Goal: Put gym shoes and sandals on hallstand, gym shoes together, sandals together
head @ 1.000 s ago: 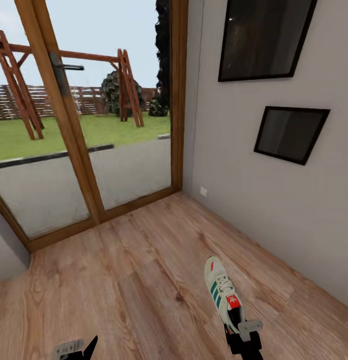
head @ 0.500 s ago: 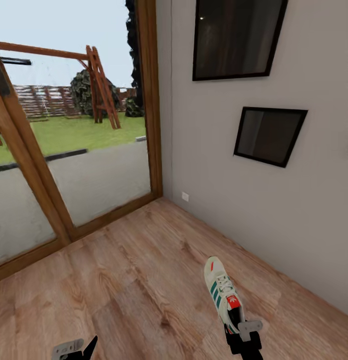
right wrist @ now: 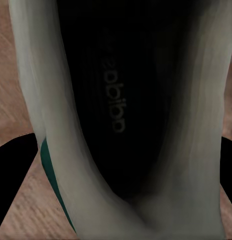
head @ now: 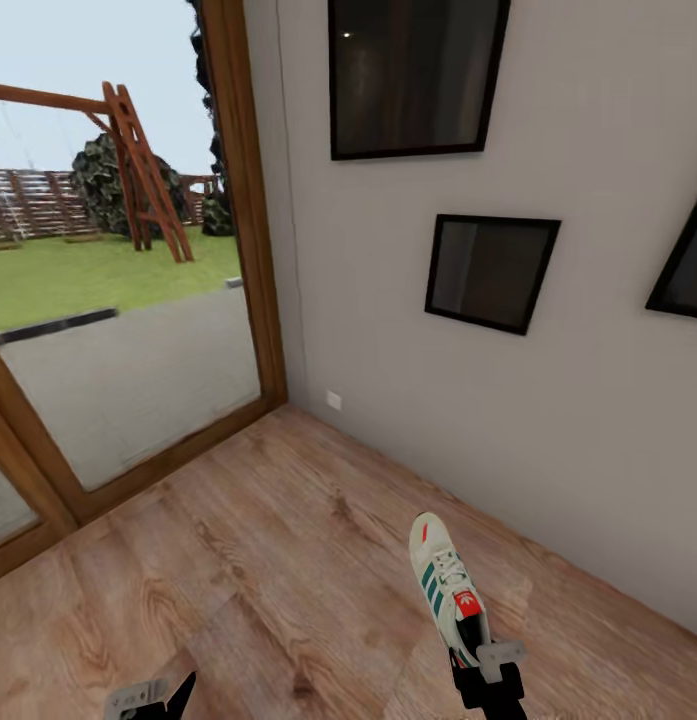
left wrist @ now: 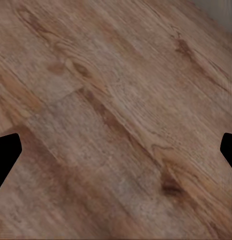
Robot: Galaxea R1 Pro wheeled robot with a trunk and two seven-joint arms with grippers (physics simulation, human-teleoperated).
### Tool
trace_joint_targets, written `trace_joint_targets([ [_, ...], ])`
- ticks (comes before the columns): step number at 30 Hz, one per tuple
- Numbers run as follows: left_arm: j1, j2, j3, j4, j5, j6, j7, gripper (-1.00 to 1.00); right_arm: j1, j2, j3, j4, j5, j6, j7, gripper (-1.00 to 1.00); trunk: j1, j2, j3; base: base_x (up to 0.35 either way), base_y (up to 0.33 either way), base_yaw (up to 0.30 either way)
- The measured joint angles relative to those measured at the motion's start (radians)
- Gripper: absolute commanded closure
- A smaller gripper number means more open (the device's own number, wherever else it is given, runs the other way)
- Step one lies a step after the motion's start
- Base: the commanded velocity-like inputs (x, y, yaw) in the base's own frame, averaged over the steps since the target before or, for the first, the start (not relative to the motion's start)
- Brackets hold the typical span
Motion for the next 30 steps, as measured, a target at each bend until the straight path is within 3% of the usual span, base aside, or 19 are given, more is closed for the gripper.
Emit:
trace_joint_targets([
  [30, 0.0, 0.0, 0.003, 0.001, 0.0, 0.0, 0.0, -1.0, 0.0, 0.0, -0.001, 0.0, 0.0, 0.0, 0.0, 1.0, 0.0, 0.0, 0.0, 0.001, 0.0, -0.263],
])
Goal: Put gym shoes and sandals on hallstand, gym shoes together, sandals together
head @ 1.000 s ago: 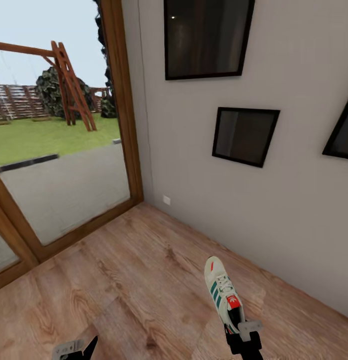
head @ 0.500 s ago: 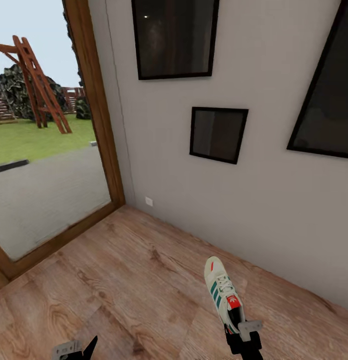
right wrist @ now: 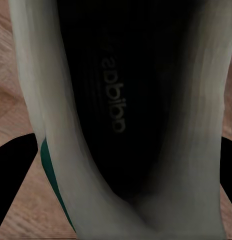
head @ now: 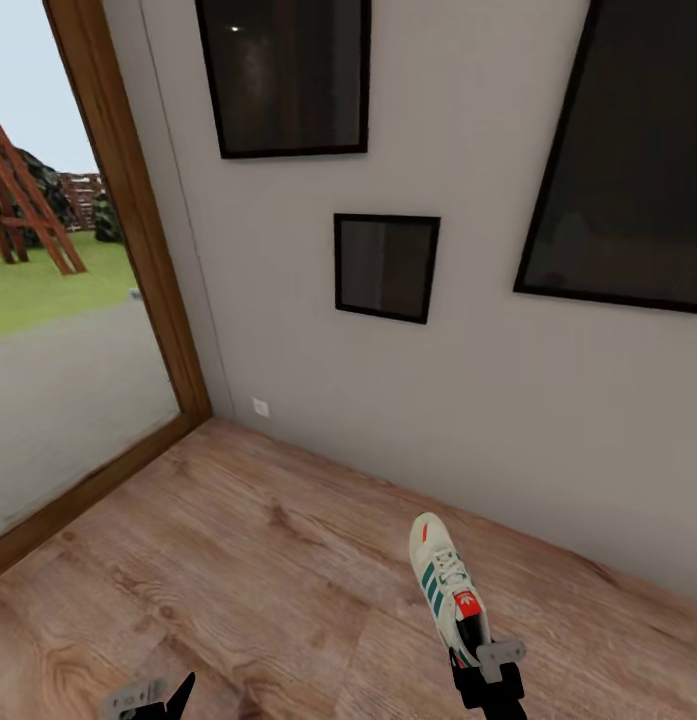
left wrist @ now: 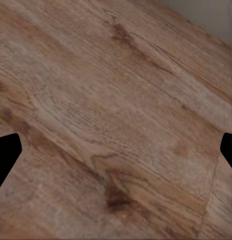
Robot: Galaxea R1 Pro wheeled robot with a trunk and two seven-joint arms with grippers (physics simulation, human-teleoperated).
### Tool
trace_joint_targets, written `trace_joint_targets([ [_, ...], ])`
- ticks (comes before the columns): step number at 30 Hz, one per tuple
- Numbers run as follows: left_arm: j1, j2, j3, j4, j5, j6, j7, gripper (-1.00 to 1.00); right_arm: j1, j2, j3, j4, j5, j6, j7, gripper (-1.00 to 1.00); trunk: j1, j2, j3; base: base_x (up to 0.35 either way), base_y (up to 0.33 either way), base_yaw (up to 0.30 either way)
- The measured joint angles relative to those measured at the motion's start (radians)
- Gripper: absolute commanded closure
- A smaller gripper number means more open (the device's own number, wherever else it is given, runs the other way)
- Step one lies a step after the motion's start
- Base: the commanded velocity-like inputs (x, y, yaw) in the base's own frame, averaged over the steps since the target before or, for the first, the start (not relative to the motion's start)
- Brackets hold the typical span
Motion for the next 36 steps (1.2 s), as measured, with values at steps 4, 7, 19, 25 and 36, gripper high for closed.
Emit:
trace_joint_targets([
  [4, 0.0, 0.0, 0.0, 0.0, 0.0, 0.0, 0.0, -1.0, 0.0, 0.0, 0.0, 0.0, 0.0, 0.0, 0.0, 1.0, 0.0, 0.0, 0.0, 0.0, 0.0, -0.263],
  [7, 0.0, 0.0, 0.0, 0.0, 0.0, 0.0, 0.0, -1.0, 0.0, 0.0, 0.0, 0.0, 0.0, 0.0, 0.0, 1.0, 0.0, 0.0, 0.0, 0.0, 0.0, -0.263],
  [19, 0.0, 0.0, -0.002, 0.0, 0.0, 0.0, 0.0, -1.0, 0.0, 0.0, 0.0, 0.0, 0.0, 0.0, 0.0, 1.0, 0.0, 0.0, 0.0, 0.0, 0.0, -0.263],
  [25, 0.0, 0.0, -0.003, 0.0, 0.0, 0.0, 0.0, -1.0, 0.0, 0.0, 0.0, 0.0, 0.0, 0.0, 0.0, 1.0, 0.0, 0.0, 0.0, 0.0, 0.0, -0.263],
  [36, 0.0, 0.0, -0.004, 0.0, 0.0, 0.0, 0.0, -1.0, 0.0, 0.0, 0.0, 0.0, 0.0, 0.0, 0.0, 1.0, 0.0, 0.0, 0.0, 0.0, 0.0, -0.263],
])
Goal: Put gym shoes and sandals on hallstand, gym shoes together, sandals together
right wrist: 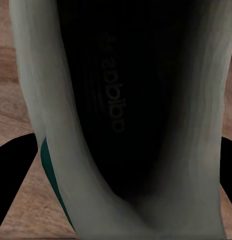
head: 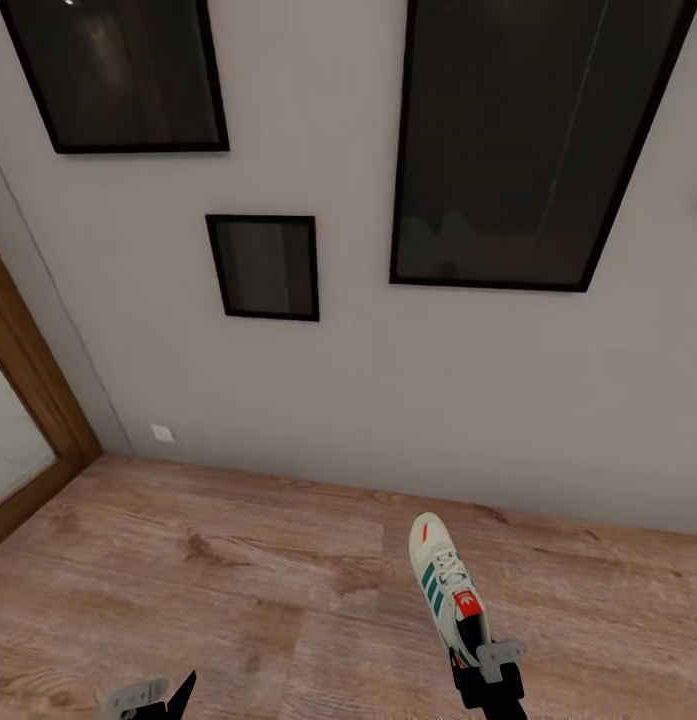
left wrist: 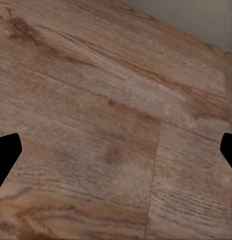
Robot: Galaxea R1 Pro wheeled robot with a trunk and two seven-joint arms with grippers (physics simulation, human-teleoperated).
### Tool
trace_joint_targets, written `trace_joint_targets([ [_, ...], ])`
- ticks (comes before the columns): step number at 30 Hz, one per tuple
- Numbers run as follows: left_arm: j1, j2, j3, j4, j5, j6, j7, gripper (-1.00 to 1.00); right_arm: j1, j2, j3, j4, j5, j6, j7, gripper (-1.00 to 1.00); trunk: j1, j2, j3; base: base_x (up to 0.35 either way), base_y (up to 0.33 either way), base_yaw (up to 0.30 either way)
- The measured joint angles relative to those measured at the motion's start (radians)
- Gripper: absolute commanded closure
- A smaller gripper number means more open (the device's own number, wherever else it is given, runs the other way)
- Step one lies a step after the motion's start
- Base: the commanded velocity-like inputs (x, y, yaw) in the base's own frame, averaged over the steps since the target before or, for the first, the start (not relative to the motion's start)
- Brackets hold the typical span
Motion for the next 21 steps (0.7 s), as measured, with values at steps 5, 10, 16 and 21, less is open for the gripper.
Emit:
trace_joint_targets([
  [5, 0.0, 0.0, 0.0, 0.0, 0.0, 0.0, -0.001, -1.0, 0.0, 0.0, 0.0, 0.0, 0.0, 0.0, 0.0, 1.0, 0.0, 0.0, 0.0, 0.0, 0.0, -0.263],
  [10, 0.0, 0.0, 0.0, 0.0, 0.0, 0.0, 0.0, -1.0, 0.0, 0.0, 0.0, 0.0, 0.0, 0.0, 0.0, 1.0, 0.0, 0.0, 0.0, 0.0, 0.028, -0.263],
  [16, 0.0, 0.0, 0.0, -0.001, 0.001, 0.001, -0.001, -1.0, 0.0, 0.0, 0.0, 0.0, 0.0, 0.0, 0.0, 1.0, 0.0, 0.0, 0.0, 0.0, 0.22, -0.263],
  [21, 0.0, 0.0, 0.0, -0.001, 0.001, 0.001, -0.002, -1.0, 0.0, 0.0, 0.001, 0.0, 0.001, 0.0, 0.0, 1.0, 0.0, 0.0, 0.0, 0.0, 0.289, -0.263],
])
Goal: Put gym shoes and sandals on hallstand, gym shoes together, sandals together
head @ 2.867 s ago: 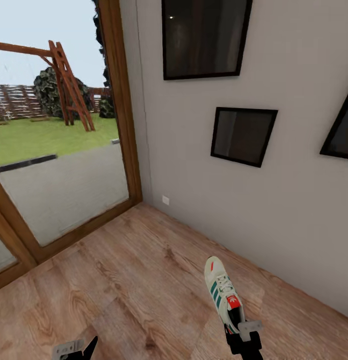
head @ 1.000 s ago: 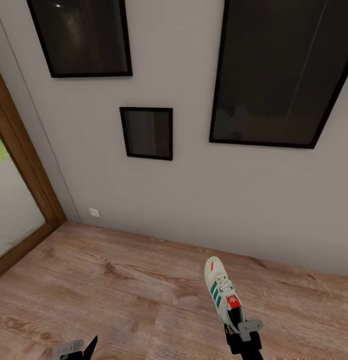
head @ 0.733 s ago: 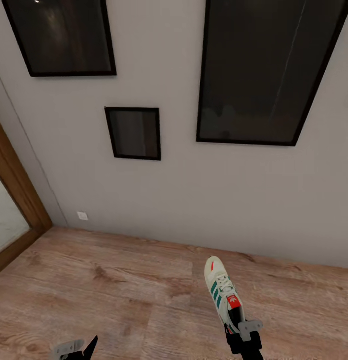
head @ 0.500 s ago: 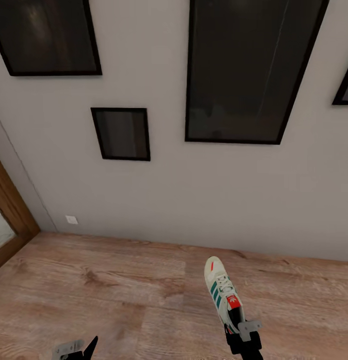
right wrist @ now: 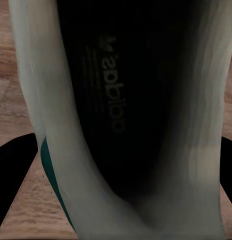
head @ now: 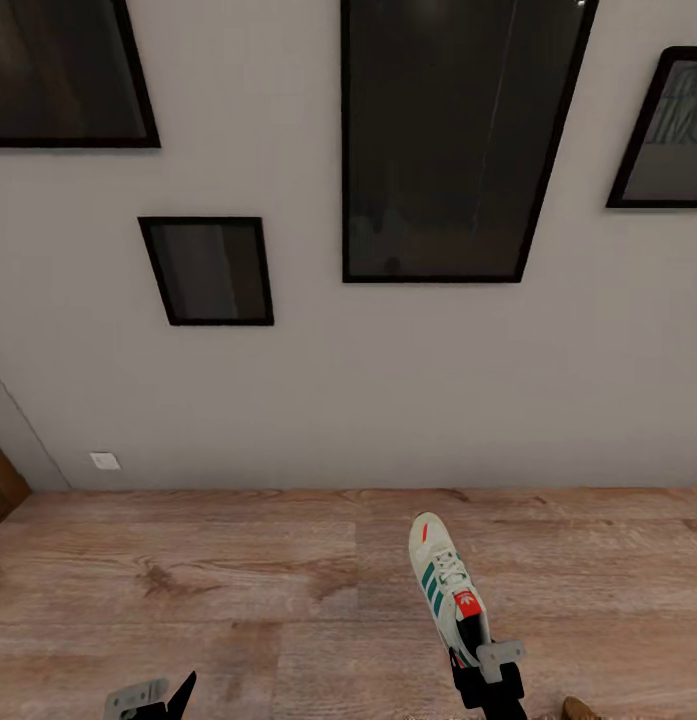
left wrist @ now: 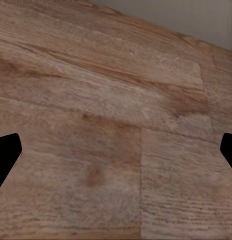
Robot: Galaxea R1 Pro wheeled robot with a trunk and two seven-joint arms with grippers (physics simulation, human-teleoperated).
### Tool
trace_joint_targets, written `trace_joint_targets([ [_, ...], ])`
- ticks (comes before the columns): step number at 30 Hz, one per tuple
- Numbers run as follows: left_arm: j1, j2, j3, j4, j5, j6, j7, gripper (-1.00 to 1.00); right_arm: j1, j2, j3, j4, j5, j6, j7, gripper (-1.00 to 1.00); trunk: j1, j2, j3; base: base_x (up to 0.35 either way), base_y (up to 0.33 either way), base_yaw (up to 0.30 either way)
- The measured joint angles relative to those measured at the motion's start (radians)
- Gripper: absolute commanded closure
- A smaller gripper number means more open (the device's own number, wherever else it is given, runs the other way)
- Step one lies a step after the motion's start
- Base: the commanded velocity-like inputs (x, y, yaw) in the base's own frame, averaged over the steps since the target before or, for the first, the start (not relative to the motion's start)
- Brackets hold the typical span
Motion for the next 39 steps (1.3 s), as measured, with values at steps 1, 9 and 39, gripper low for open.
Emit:
trace_joint_targets([
  [1, 0.0, 0.0, 0.0, 0.0, 0.0, 0.0, 0.0, -1.0, 0.0, 0.0, 0.0, 0.0, 0.0, 0.0, 0.0, 1.0, 0.0, 0.0, 0.0, 0.0, 0.294, -0.263],
  [9, 0.0, 0.0, 0.0, 0.001, -0.001, -0.001, 0.001, -1.0, 0.0, 0.0, 0.0, 0.0, 0.0, 0.0, 0.0, 1.0, 0.0, 0.0, 0.0, 0.0, 0.188, -0.264],
  [39, 0.0, 0.0, 0.0, 0.001, -0.001, -0.001, 0.001, -1.0, 0.0, 0.0, 0.0, 0.0, -0.001, 0.0, 0.0, 1.0, 0.0, 0.0, 0.0, 0.0, 0.002, -0.265],
])
